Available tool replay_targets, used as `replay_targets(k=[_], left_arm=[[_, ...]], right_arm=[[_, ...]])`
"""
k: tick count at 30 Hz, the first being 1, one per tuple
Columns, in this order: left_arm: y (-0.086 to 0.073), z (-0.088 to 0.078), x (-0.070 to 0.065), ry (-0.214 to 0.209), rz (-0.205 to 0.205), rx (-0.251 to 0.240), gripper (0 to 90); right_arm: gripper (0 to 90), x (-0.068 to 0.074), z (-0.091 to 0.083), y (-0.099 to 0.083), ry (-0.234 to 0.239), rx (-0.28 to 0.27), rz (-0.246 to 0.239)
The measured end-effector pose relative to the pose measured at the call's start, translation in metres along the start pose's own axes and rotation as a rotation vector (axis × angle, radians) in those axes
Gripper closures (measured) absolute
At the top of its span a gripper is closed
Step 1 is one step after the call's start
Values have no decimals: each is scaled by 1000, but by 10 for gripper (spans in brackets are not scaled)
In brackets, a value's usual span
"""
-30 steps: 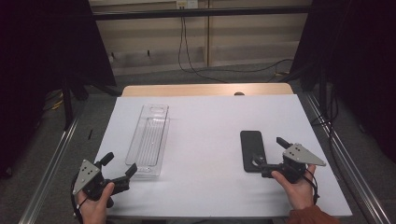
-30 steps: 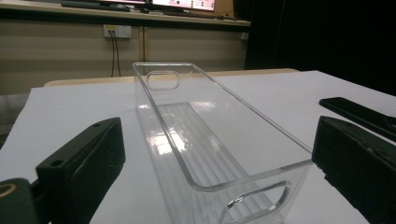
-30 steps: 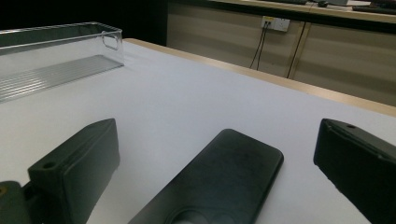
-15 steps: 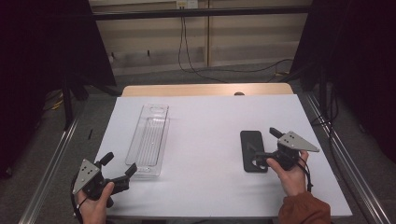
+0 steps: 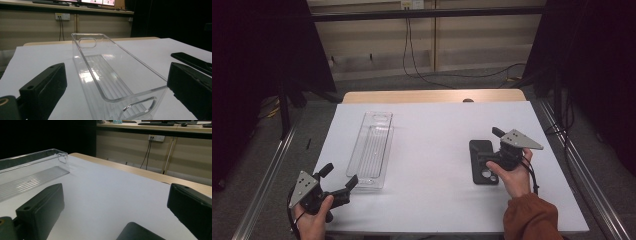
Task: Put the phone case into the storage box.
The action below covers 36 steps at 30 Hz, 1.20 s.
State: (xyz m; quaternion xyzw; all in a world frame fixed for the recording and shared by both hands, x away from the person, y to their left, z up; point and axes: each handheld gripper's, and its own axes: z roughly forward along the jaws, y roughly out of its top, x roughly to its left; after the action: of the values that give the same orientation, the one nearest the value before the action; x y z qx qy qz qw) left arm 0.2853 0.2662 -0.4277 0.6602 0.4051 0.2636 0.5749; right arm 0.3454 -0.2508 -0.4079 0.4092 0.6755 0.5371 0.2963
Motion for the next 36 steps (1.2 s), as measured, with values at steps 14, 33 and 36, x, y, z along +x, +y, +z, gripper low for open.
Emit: replay_targets(k=[14, 33, 36], left_arm=[[0, 0, 0, -4, 1, -3, 27], [1, 0, -2, 2, 30, 1, 27], [1, 1, -4, -12, 24, 2, 27]], right_arm=[[110, -16, 27, 11, -24, 17, -1], [698, -32, 34, 7, 40, 127, 73], [802, -31, 36, 13, 59, 155, 66]])
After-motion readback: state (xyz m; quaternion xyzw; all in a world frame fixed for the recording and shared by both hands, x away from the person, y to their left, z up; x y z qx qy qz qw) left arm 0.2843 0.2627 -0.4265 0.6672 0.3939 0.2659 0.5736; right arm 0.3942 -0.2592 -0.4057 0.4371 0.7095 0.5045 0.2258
